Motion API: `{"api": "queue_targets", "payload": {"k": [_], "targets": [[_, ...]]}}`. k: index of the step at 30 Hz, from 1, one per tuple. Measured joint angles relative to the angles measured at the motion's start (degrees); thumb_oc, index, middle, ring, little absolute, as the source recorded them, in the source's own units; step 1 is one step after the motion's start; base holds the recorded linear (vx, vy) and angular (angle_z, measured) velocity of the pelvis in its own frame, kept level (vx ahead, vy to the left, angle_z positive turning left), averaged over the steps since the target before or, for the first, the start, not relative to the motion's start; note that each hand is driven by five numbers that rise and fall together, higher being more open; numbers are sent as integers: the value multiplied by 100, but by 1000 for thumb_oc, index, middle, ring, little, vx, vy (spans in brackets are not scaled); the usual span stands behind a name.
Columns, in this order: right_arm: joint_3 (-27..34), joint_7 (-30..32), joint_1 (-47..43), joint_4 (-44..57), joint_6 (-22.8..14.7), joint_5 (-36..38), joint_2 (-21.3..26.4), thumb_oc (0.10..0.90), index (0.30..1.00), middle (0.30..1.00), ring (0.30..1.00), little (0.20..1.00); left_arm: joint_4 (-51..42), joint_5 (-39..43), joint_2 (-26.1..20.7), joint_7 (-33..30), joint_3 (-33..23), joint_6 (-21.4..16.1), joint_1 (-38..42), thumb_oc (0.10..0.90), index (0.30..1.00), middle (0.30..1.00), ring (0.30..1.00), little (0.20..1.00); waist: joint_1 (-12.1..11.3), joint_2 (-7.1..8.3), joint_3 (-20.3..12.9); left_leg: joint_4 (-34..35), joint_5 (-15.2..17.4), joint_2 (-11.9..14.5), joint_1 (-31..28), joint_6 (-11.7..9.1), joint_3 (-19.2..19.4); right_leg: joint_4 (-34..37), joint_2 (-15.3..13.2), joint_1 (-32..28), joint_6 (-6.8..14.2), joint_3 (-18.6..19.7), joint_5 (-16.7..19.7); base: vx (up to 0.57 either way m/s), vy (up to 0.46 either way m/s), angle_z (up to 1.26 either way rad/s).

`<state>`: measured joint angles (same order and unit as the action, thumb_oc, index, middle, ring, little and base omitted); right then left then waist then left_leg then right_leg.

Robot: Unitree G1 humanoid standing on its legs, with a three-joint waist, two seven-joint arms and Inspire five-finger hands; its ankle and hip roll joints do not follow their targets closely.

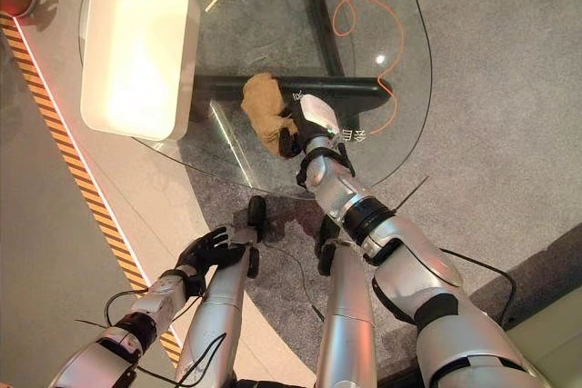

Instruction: Wipe the table with a cloth and put it in the basket.

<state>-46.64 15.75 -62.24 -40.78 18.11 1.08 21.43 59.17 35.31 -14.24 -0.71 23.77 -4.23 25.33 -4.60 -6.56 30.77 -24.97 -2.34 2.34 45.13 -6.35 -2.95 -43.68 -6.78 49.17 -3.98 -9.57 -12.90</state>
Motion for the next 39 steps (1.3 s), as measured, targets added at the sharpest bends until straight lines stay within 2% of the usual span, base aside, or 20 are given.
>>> {"api": "queue_targets", "payload": {"k": [11,23,26,32,39], "targets": [[-351,-560,27,218,-82,-196,0,100,300,300,300,200,-64,-5,7,-1,5,26,0,800,900,900,900,900,-2,-1,1,10,-6,-77,41,7,-57,-11,-83,4,21,-62,-32,-2,-7,4],[-392,-658,35,216,-160,-337,7,100,300,300,300,200,-62,-8,9,-7,29,139,96,800,900,900,900,900,-2,0,1,-46,-3,-113,79,36,-94,-95,-134,17,21,-106,-94,21,-4,3],[-393,-484,48,171,-174,-318,3,100,300,300,300,200,-29,-7,9,-5,34,138,114,800,900,900,900,900,-22,0,1,-55,-21,-119,74,11,-96,-113,-146,13,17,-108,-90,4,2,1],[-325,237,48,-333,-380,-85,-2,100,300,300,300,200,57,-2,7,16,37,100,155,800,900,900,900,900,-98,0,1,-123,-15,-134,61,21,-99,-160,-168,-17,14,-107,-86,0,0,0],[448,1271,40,-1009,-624,378,-36,100,300,300,300,200,68,5,4,27,39,-11,154,800,900,900,900,900,-171,-2,2,-193,-4,-140,117,41,-98,-171,-184,0,60,-114,-86,4,2,1]]}}
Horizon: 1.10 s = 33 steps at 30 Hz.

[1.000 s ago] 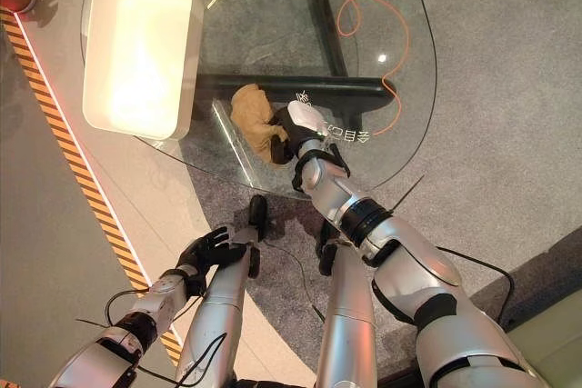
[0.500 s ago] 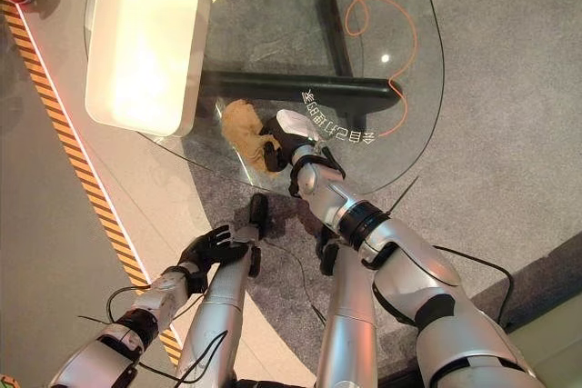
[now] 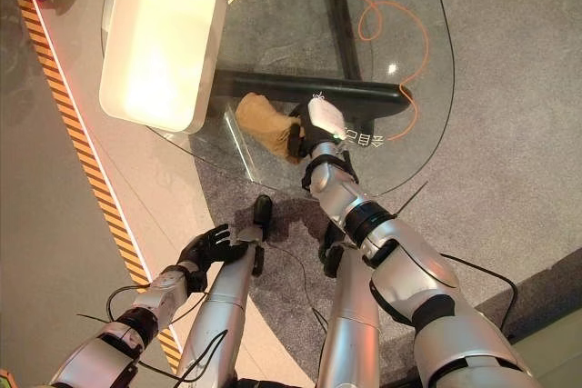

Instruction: Wipe the table with a cloth and put it in the basket.

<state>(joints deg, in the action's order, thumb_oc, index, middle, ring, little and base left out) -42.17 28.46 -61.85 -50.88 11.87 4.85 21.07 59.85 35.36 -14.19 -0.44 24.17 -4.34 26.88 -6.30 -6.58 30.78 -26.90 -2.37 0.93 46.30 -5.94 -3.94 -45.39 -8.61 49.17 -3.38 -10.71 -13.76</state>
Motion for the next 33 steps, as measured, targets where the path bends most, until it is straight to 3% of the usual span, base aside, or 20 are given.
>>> {"api": "queue_targets", "payload": {"k": [7,13,21,33], "targets": [[390,907,-62,-48,-6,430,282,100,300,300,300,200,0,166,-37,134,-7,-124,0,800,900,900,900,900,10,-8,7,-120,34,-12,178,53,3,-3,-7,118,11,2,43,0,0,0],[679,1299,-71,-180,-74,503,467,100,300,300,300,200,-1,195,-63,216,-8,-173,0,800,900,900,900,900,19,-6,9,-145,50,-24,235,79,14,20,-18,150,29,7,51,0,0,0],[1254,1693,-89,-632,-342,667,638,100,300,300,300,200,-1,200,-191,267,-6,-275,-4,800,900,900,900,900,47,13,21,-217,81,-31,304,123,32,61,-14,174,75,29,82,0,0,0],[1441,1963,-90,-692,-577,1096,798,100,300,300,300,200,-1,205,-271,371,-34,-336,-6,800,900,900,900,900,50,39,37,-239,111,-36,375,171,53,104,-3,225,111,55,107,0,0,0]]}}
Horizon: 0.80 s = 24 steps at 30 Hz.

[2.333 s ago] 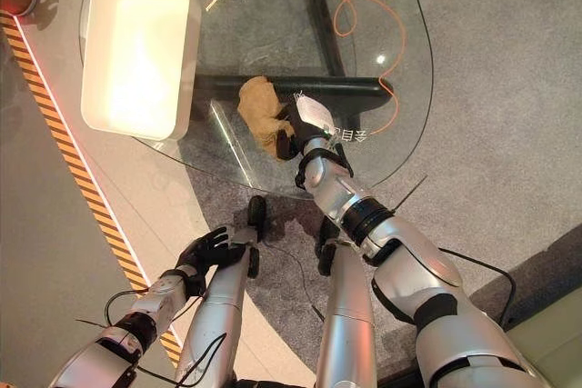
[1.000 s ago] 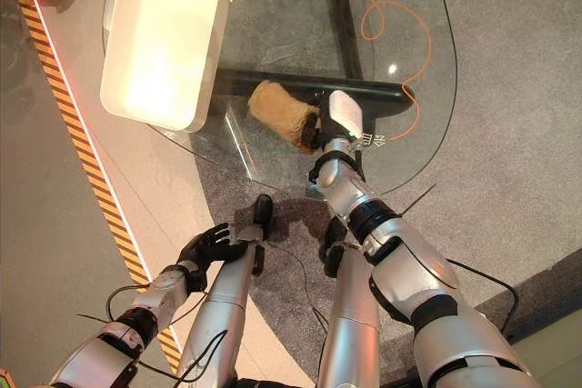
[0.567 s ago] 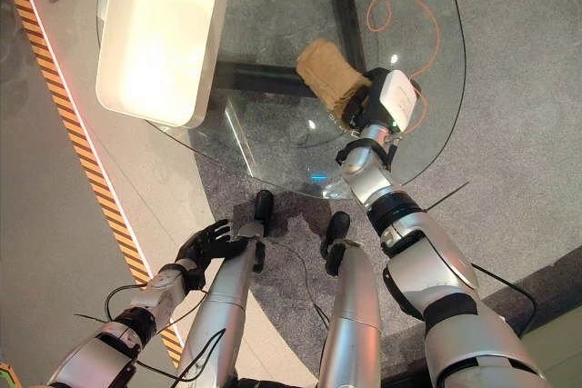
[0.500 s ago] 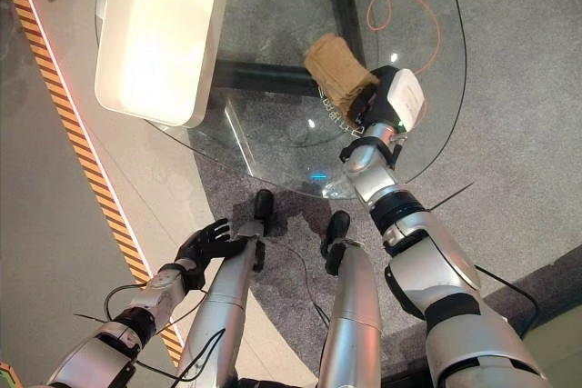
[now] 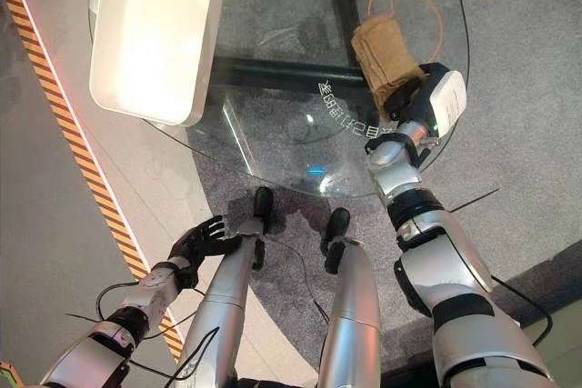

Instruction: Wipe the table with a cloth and put it in the basket.

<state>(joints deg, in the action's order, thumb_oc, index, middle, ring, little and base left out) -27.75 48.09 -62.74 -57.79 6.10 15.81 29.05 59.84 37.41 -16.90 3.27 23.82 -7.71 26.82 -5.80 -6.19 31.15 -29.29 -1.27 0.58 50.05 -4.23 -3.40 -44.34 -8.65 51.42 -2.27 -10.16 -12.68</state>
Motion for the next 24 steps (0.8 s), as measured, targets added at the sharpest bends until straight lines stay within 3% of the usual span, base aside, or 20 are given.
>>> {"api": "queue_targets", "payload": {"k": [9,16,24], "targets": [[-20,-99,1,32,-103,2,9,100,300,300,300,200,1,-2,-45,9,-19,4,-11,800,900,900,900,900,55,4,3,-70,30,-1,7,46,90,32,23,0,61,103,56,-1,-5,-4],[-315,-673,29,449,-45,-27,12,100,300,300,300,200,7,-7,-94,6,-37,8,-38,800,900,900,900,900,181,5,3,-39,30,21,4,46,107,74,50,5,63,116,81,-2,0,-1],[-782,-1211,46,899,104,-577,-92,100,300,300,300,200,104,-16,-98,-4,-96,8,-41,800,900,900,900,900,271,5,2,92,-3,55,-57,1,118,134,69,-2,27,116,106,0,0,0]]}}
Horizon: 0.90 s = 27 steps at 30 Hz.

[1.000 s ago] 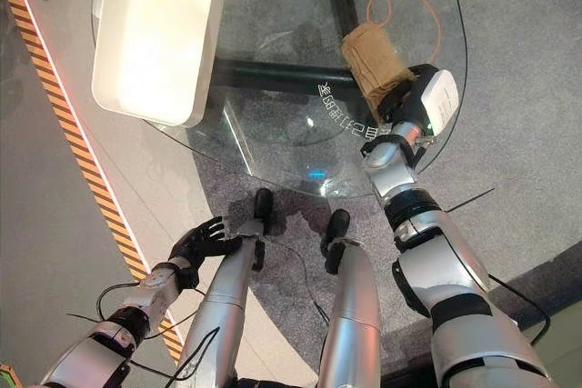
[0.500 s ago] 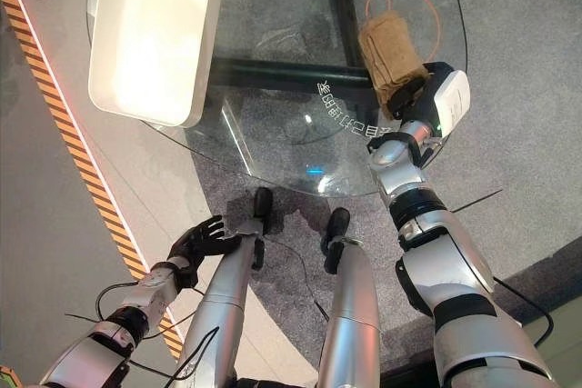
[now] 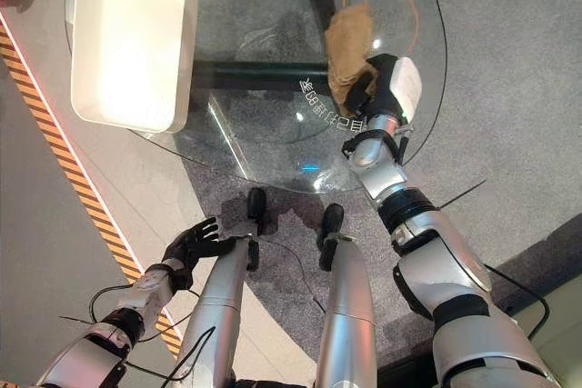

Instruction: Wipe the table with a cloth and put it in the basket.

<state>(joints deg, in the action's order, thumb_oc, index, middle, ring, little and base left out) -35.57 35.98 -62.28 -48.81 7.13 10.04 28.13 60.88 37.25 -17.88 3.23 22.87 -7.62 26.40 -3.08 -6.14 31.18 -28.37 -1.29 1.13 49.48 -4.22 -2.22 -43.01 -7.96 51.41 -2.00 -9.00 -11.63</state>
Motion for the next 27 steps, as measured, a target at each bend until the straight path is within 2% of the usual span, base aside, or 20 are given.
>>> {"api": "queue_targets", "payload": {"k": [14,27], "targets": [[-378,-595,3,167,120,-762,-136,100,300,300,300,200,88,-5,121,-33,13,3,-2,800,900,900,900,900,5,-3,-10,334,-145,37,-156,-36,10,65,24,-28,-66,-12,27,-15,1,0],[-513,-1126,27,416,154,-999,-141,100,300,300,300,200,77,-5,182,-170,77,26,3,800,900,900,900,900,7,-5,-11,436,-211,39,-228,-87,16,66,25,-31,-89,-7,25,0,0,0]]}}
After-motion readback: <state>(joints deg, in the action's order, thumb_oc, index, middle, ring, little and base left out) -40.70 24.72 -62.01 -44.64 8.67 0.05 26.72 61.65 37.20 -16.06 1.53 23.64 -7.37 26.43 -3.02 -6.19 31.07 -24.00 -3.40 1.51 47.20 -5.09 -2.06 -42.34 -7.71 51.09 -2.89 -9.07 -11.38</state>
